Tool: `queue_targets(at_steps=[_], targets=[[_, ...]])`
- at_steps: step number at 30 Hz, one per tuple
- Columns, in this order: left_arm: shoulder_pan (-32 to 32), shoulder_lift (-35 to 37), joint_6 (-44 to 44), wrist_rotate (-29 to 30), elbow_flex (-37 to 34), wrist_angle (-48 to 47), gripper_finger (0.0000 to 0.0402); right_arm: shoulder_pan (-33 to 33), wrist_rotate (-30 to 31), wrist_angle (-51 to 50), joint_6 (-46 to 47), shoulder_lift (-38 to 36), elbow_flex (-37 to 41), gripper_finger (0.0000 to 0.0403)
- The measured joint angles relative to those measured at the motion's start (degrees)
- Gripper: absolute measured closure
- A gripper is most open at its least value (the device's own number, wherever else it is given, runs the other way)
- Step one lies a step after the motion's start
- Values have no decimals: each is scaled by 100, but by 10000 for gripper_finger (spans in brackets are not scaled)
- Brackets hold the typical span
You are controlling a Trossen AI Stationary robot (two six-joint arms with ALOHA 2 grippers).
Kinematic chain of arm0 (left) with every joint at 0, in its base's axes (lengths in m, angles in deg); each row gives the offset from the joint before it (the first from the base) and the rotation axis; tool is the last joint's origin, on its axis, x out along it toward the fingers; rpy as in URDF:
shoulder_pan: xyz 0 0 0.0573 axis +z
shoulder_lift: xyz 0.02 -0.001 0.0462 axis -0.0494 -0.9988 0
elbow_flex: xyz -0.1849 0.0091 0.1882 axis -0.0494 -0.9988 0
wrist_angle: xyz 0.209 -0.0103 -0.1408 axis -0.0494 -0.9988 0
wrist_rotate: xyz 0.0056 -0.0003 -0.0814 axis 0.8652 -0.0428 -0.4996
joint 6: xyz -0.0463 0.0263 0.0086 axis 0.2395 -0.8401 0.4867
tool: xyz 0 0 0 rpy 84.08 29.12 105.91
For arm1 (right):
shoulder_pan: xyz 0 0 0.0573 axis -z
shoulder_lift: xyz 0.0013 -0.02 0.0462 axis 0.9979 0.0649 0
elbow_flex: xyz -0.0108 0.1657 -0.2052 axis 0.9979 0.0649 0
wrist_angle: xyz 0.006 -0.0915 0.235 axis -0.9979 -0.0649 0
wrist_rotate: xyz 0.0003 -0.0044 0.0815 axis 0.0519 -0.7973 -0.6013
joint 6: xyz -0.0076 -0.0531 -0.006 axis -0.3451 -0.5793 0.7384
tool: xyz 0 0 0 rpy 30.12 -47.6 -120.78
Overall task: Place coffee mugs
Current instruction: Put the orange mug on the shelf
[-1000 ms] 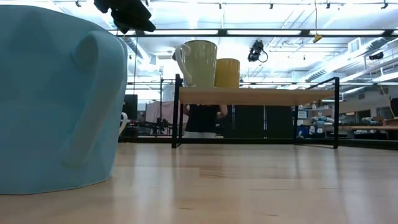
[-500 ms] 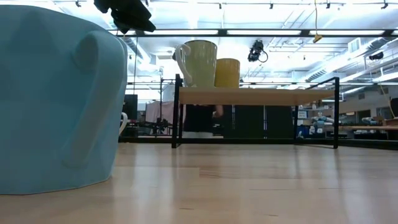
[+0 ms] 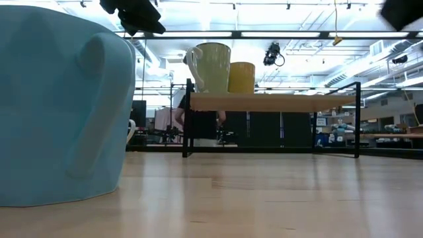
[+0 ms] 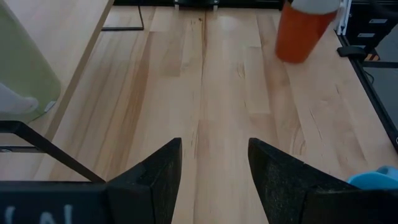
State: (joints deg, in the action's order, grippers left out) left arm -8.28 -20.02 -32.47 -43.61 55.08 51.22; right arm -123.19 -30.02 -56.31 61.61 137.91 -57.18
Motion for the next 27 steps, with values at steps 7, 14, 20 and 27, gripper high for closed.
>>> queue_targets(at_steps=[7,14,20,27], targets=[[1,0,-2,-1,0,0,210,917,1053,535,1059,3,0,367],[1,0,-4,-2,0,0,210,1748,1441,834,1487,16,11,363],[1,0,-4,-2,0,0,210,2204,1433,1030,1460,24,18,363],[1,0,-7,-2,0,0,210,2507,1389,1173,1610,26,22,359]])
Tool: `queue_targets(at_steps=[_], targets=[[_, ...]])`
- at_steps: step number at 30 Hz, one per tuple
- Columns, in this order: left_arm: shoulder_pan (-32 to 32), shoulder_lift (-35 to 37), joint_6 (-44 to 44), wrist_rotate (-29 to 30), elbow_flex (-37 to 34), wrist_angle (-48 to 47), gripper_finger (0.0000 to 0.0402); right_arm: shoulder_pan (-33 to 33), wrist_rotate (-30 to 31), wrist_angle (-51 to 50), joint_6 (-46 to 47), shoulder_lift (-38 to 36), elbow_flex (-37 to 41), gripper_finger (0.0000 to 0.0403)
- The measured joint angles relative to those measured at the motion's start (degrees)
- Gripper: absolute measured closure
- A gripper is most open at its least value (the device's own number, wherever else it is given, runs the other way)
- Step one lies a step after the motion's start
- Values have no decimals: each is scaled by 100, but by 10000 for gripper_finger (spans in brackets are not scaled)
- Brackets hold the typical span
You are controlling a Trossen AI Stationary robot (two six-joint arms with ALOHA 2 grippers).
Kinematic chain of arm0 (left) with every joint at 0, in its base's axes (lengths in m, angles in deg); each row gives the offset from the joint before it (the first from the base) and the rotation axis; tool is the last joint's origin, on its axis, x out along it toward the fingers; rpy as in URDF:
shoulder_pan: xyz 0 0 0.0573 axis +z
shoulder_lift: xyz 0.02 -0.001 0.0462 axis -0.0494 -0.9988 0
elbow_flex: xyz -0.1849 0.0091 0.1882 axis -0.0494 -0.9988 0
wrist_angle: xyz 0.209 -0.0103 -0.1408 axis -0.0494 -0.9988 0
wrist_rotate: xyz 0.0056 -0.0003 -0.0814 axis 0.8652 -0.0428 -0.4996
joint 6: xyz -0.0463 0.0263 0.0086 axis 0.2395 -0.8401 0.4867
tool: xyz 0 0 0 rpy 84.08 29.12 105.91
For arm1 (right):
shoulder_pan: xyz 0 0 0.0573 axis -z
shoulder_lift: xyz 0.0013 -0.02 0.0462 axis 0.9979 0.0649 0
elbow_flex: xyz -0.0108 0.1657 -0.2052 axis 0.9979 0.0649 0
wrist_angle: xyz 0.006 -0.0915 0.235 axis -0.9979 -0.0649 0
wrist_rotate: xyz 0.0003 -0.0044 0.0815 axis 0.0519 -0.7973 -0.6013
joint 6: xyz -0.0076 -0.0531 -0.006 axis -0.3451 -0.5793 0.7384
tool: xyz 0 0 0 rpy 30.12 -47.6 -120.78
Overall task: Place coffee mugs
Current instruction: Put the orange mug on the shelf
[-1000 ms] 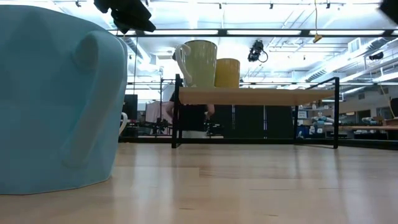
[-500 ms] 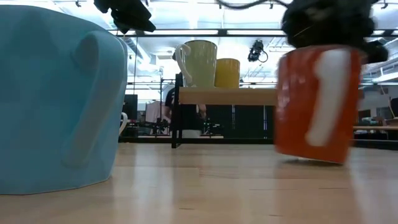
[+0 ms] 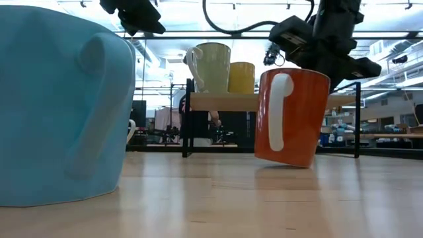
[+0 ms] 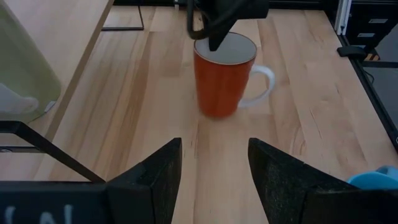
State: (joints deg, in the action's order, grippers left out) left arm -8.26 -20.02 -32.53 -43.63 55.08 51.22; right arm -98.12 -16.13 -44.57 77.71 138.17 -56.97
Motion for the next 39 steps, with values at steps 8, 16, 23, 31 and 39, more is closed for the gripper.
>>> queue_targets(at_steps=[8,16,23,31,39], targets=[[0,0,-7,2,0,0,210,141,-37,10,9,0,0,361],[0,0,-7,0,0,0,210,193,-172,-53,-4,-253,2,372],[-2,0,-7,0,0,0,210,473,-391,-347,140,-892,-192,372],[-2,0,-7,2,0,0,210,929,-23,-2208,-450,-1066,-1720,373],[-1,0,-7,1,0,4,210,1709,621,-3619,-1142,-789,-3421,373]])
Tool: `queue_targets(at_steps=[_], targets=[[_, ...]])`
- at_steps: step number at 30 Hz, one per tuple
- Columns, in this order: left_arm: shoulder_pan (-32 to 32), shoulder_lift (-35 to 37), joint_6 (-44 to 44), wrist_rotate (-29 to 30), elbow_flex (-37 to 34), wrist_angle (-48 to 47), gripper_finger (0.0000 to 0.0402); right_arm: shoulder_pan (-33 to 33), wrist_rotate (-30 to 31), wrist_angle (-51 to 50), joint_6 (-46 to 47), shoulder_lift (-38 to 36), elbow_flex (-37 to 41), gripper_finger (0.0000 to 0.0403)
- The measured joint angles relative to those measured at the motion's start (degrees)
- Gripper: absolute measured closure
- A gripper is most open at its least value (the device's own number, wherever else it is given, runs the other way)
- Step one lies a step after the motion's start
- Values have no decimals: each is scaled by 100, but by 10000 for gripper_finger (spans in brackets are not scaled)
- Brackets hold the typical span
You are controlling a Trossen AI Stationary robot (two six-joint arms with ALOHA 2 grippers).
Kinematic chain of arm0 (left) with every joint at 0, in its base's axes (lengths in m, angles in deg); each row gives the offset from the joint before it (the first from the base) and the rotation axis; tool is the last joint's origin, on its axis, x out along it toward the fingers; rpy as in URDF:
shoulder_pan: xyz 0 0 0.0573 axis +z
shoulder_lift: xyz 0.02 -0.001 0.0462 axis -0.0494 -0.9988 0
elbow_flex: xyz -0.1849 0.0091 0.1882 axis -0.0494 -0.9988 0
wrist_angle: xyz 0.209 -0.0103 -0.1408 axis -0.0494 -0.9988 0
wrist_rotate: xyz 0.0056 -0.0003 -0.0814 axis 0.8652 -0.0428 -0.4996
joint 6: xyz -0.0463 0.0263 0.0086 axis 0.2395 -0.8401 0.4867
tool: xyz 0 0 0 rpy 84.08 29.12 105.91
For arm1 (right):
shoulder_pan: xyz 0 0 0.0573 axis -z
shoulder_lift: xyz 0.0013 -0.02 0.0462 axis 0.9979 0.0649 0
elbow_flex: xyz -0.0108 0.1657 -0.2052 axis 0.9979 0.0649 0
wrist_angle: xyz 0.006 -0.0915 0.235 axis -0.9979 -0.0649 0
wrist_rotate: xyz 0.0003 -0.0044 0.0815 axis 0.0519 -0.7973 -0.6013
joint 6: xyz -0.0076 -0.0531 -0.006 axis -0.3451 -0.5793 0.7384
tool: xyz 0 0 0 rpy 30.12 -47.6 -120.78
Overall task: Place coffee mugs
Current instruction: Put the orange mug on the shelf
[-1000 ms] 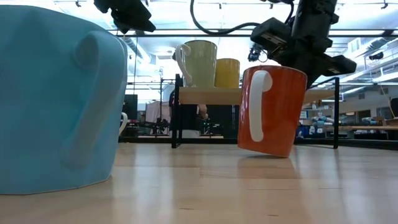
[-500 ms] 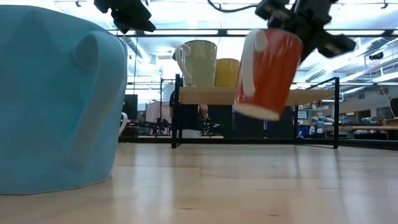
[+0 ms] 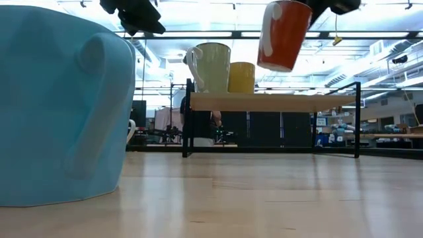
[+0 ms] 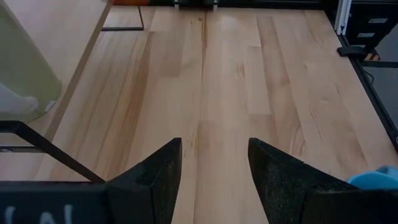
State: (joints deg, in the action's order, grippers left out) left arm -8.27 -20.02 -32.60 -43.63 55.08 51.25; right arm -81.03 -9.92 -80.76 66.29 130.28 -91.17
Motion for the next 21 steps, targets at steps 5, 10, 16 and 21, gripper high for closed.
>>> queue_targets(at_steps=[5,10,16,21], targets=[[-2,0,2,-1,0,12,210,594,159,-4,-686,186,-673,373],[1,0,0,1,0,12,210,1063,133,-52,-1237,465,-922,373],[1,0,-2,1,0,12,210,1411,-237,-24,-1733,880,-931,373],[-2,0,-2,-1,0,13,210,1662,-500,56,-1886,1111,-931,373]])
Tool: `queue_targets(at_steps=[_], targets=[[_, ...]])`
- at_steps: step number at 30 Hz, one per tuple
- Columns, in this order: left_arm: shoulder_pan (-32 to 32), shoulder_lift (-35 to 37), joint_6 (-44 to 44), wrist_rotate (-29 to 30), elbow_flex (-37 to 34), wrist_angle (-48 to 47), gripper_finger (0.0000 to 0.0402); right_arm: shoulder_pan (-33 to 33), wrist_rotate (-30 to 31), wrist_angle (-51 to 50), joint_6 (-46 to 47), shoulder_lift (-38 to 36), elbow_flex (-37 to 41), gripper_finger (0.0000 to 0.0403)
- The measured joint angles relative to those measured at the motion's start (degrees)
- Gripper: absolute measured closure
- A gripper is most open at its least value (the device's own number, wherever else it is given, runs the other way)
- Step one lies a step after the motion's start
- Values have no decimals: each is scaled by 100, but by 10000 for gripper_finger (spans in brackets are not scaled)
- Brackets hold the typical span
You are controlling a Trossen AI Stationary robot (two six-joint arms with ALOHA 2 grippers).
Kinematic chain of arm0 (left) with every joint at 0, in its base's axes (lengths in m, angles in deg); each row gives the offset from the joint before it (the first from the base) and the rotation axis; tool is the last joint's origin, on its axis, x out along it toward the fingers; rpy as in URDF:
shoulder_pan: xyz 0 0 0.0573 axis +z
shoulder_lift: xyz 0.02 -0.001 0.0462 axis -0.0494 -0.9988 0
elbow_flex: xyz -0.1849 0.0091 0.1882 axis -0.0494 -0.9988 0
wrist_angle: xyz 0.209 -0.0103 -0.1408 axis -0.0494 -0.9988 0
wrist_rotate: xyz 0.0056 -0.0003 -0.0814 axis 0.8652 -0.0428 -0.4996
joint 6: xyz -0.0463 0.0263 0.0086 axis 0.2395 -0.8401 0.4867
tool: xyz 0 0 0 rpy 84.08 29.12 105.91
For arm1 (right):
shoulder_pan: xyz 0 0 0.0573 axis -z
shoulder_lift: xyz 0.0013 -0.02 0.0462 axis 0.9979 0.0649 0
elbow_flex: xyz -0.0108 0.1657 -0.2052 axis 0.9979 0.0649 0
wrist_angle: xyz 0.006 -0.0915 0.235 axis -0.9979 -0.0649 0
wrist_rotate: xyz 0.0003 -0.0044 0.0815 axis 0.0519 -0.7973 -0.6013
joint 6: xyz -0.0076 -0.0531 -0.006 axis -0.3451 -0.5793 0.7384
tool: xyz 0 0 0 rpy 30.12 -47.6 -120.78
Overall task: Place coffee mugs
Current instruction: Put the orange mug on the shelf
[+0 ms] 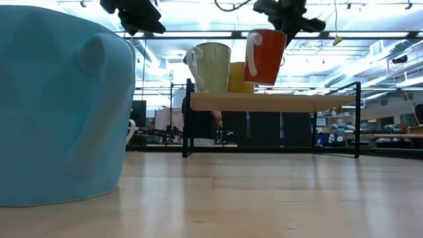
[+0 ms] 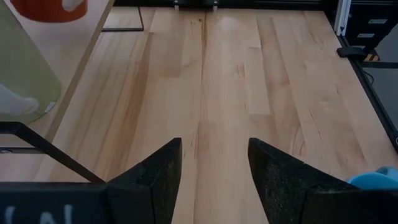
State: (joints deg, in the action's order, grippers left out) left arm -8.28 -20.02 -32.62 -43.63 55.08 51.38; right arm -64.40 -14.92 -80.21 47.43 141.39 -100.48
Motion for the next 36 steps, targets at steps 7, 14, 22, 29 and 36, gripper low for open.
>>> queue_targets(at_steps=[7,14,22,29,36], targets=[[2,0,0,1,0,1,210,277,-146,148,17,59,0,372],[0,0,0,0,0,3,210,306,-225,150,8,190,-2,371],[2,0,0,2,0,6,210,297,-316,237,-89,378,-2,371],[2,0,0,1,0,6,210,299,-317,390,-92,430,-2,371],[2,0,0,1,0,6,210,299,-316,437,-92,424,-2,361]])
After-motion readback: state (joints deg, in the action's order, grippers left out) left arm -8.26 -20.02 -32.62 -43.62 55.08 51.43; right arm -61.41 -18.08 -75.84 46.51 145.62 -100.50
